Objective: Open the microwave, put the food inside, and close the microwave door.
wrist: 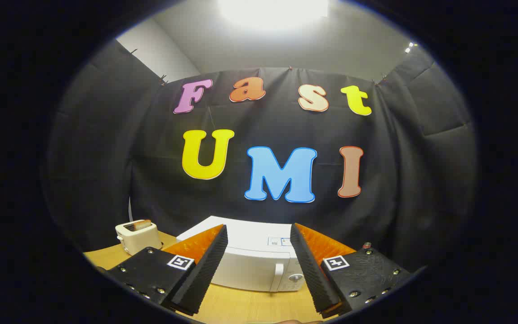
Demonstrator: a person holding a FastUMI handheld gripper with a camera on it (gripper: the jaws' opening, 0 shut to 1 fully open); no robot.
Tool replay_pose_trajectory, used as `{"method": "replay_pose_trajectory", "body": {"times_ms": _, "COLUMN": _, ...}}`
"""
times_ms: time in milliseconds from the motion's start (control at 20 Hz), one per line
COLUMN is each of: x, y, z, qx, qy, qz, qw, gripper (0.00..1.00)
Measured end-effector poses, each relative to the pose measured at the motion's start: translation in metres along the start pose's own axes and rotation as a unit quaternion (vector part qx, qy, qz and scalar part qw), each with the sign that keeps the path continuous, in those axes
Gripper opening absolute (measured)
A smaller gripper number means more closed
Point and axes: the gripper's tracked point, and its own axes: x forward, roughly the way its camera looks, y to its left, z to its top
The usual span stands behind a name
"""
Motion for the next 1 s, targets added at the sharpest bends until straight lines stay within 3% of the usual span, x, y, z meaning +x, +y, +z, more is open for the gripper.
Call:
{"method": "replay_pose_trajectory", "body": {"times_ms": 550, "x": -0.013, "y": -0.007, "z": 0.018, "qx": 0.031, "qy": -0.007, "qz": 0.026, "qw": 0.999, "gripper": 0.89}}
{"method": "replay_pose_trajectory", "body": {"times_ms": 1000, "x": -0.016, "y": -0.016, "z": 0.019, "qx": 0.026, "qy": -0.014, "qz": 0.014, "qw": 0.999, "gripper": 0.89}}
